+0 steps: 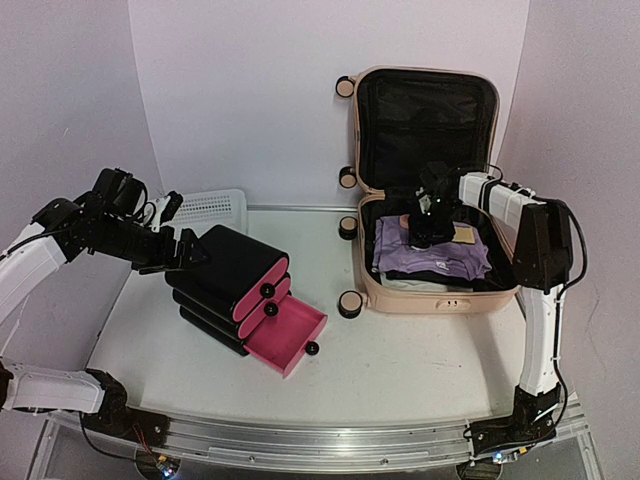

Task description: Open, take out, and arrange the luggage

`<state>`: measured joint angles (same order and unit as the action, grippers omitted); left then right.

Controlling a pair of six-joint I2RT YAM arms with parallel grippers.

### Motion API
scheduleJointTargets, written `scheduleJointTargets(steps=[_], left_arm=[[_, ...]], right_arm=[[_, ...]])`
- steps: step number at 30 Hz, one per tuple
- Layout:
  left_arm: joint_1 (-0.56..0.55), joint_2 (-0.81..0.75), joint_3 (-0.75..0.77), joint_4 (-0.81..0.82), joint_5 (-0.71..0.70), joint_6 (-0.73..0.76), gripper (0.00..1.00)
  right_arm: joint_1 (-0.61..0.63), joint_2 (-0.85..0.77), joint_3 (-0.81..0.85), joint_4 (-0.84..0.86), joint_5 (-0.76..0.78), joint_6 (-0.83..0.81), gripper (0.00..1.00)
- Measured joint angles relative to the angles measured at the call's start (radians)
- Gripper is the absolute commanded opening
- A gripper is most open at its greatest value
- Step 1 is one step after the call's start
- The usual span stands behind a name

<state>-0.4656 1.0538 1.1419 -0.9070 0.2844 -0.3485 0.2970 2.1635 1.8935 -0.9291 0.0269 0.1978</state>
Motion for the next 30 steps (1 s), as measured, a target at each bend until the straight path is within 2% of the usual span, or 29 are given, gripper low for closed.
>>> scheduleJointTargets(steps=[4, 11, 14, 17, 19, 22, 25, 30], left_arm=[[0.0, 0.0, 0.0, 0.0, 0.0, 0.0, 0.99], [0.0, 0.009, 0.0, 0.0, 0.0, 0.0, 0.99], [0.0, 0.028, 0.0, 0.0, 0.0, 0.001, 0.99], [0.0, 0.048, 0.0, 0.0, 0.0, 0.001, 0.99], [0.0, 0.056, 0.0, 0.0, 0.0, 0.001, 0.99], [0.0, 0.061, 0.0, 0.0, 0.0, 0.001, 0.99], [0.0, 0.061, 0.0, 0.0, 0.001, 0.001, 0.99], [0.0, 0.06, 0.0, 0.0, 0.002, 0.0, 0.99]], right_arm=[[0.0, -0.039, -0.064, 0.046, -0.063, -0.014, 0.17], [0.037, -0.355, -0.409, 0.206, -0.249, -0.103, 0.17], [0.147, -0.504, -0.513, 0.267, -0.332, -0.204, 0.13], [0.328, -0.592, -0.578, 0.326, -0.394, -0.286, 0.09], [0.447, -0.61, -0.617, 0.37, -0.415, -0.313, 0.07], [0.557, -0.6, -0.676, 0.43, -0.399, -0.317, 0.06], [0.621, -0.551, -0.7, 0.48, -0.333, -0.307, 0.04], [0.688, -0.45, -0.758, 0.662, -0.218, -0.271, 0.04]])
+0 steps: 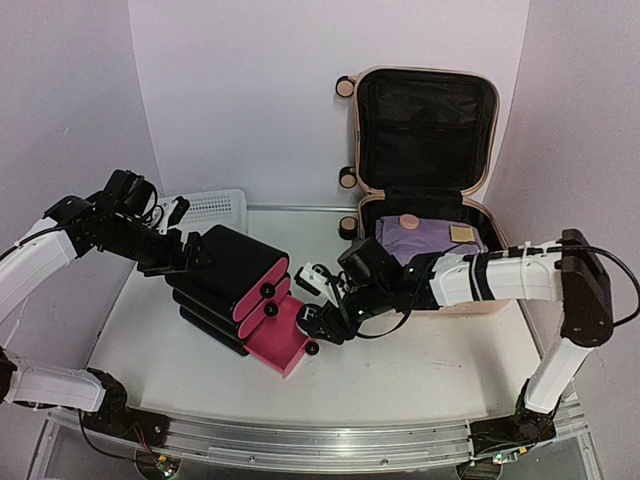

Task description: Open, take out, and arrange the luggage

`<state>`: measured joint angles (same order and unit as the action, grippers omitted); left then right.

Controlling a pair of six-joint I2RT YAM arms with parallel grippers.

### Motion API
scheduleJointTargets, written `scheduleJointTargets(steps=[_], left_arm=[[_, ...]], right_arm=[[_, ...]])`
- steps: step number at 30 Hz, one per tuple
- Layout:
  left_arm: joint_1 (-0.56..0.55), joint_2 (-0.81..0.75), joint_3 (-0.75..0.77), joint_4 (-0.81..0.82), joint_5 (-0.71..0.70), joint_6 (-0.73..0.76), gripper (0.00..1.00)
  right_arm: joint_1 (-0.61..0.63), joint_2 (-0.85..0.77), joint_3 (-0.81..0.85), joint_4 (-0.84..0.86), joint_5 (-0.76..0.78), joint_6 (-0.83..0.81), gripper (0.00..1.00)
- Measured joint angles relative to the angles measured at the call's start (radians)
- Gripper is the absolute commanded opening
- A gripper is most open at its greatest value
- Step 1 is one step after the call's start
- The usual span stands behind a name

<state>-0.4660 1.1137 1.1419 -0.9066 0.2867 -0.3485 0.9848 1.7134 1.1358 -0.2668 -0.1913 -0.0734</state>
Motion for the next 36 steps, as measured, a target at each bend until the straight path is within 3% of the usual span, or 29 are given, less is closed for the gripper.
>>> scheduleJointTargets(steps=[10, 21, 36], left_arm=[[0.0, -0.04, -0.019, 0.009, 0.005, -0.018, 0.99], [0.0, -0.04, -0.019, 0.01, 0.008, -0.019, 0.99], [0.0, -0.04, -0.019, 0.01, 0.009, -0.02, 0.99]], right_arm=[[0.051, 0.134, -0.019, 0.247, 0.15, 0.026, 0.04], [0.052, 0.246, -0.016, 0.376, 0.192, 0.024, 0.11], [0.059, 0.308, 0.024, 0.414, 0.228, 0.017, 0.45]])
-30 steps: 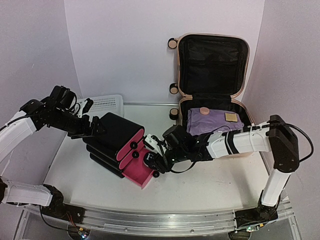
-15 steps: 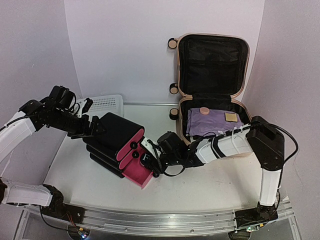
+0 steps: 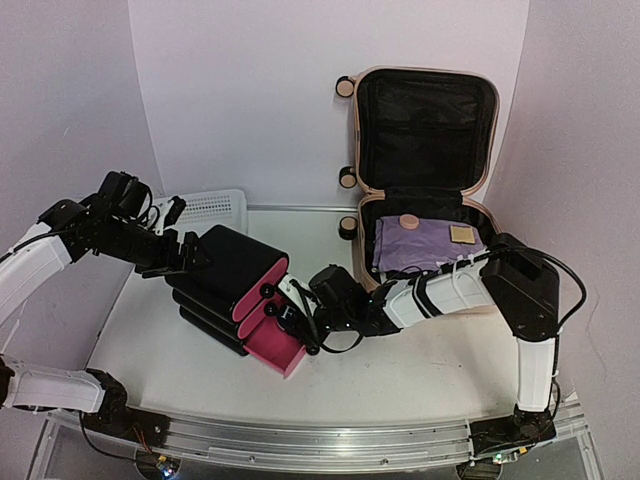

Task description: Open, take out, and arrange the luggage

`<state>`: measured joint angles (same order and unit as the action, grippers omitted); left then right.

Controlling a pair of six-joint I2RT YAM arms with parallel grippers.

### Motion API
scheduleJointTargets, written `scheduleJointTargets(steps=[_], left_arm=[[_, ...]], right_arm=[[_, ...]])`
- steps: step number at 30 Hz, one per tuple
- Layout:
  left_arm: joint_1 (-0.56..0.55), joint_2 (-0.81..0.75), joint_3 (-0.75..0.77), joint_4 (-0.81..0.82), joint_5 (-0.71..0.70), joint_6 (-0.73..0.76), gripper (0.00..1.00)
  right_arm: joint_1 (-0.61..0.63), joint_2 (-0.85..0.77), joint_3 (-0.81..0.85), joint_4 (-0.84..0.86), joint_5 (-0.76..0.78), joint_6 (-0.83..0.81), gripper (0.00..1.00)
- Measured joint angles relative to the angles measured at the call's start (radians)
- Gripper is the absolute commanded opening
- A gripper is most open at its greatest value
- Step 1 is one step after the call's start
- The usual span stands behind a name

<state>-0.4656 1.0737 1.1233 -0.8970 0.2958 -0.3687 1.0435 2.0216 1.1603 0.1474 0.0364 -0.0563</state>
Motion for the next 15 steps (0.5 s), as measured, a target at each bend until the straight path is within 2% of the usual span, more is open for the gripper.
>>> scheduleJointTargets(steps=[15], left_arm=[[0.0, 0.0, 0.0, 0.0, 0.001, 0.0, 0.99]], right_arm=[[0.009, -0.007, -0.008, 0.008, 0.055, -0.022, 0.79]])
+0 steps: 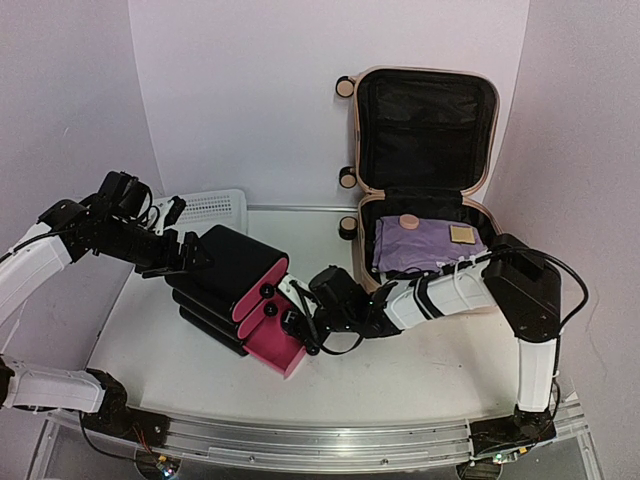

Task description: Open, take out, and arrange the luggage

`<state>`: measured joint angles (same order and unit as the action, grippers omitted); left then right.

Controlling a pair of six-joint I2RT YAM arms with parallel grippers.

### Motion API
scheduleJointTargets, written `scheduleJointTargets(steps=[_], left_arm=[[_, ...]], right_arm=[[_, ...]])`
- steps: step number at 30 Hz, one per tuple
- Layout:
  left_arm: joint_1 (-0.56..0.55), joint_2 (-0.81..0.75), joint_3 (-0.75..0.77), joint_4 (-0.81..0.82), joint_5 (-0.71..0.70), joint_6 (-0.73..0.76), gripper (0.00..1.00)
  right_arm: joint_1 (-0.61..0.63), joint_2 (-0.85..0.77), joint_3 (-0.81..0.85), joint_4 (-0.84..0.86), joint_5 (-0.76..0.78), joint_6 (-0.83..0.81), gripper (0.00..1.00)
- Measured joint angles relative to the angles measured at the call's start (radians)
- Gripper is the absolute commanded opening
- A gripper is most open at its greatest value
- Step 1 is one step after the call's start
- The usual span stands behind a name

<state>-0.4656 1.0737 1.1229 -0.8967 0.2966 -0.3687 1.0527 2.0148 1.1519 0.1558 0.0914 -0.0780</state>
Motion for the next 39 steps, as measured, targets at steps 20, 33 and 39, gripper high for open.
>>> scheduleJointTargets(steps=[20, 33, 39], left_arm=[[0.086, 0.131, 0.103, -0.028, -0.029, 0.078, 0.98], [0.117, 0.238, 0.122, -0.01, -0.04, 0.151, 0.96], [0.117, 0.222, 0.08, 0.06, -0.039, 0.161, 0.96]], right_arm=[[0.009, -0.354, -0.175, -0.287, -0.002, 0.419, 0.52], [0.008, -0.141, -0.102, -0.373, 0.045, 0.595, 0.54], [0.008, -0.075, -0.027, -0.298, 0.046, 0.585, 0.62]])
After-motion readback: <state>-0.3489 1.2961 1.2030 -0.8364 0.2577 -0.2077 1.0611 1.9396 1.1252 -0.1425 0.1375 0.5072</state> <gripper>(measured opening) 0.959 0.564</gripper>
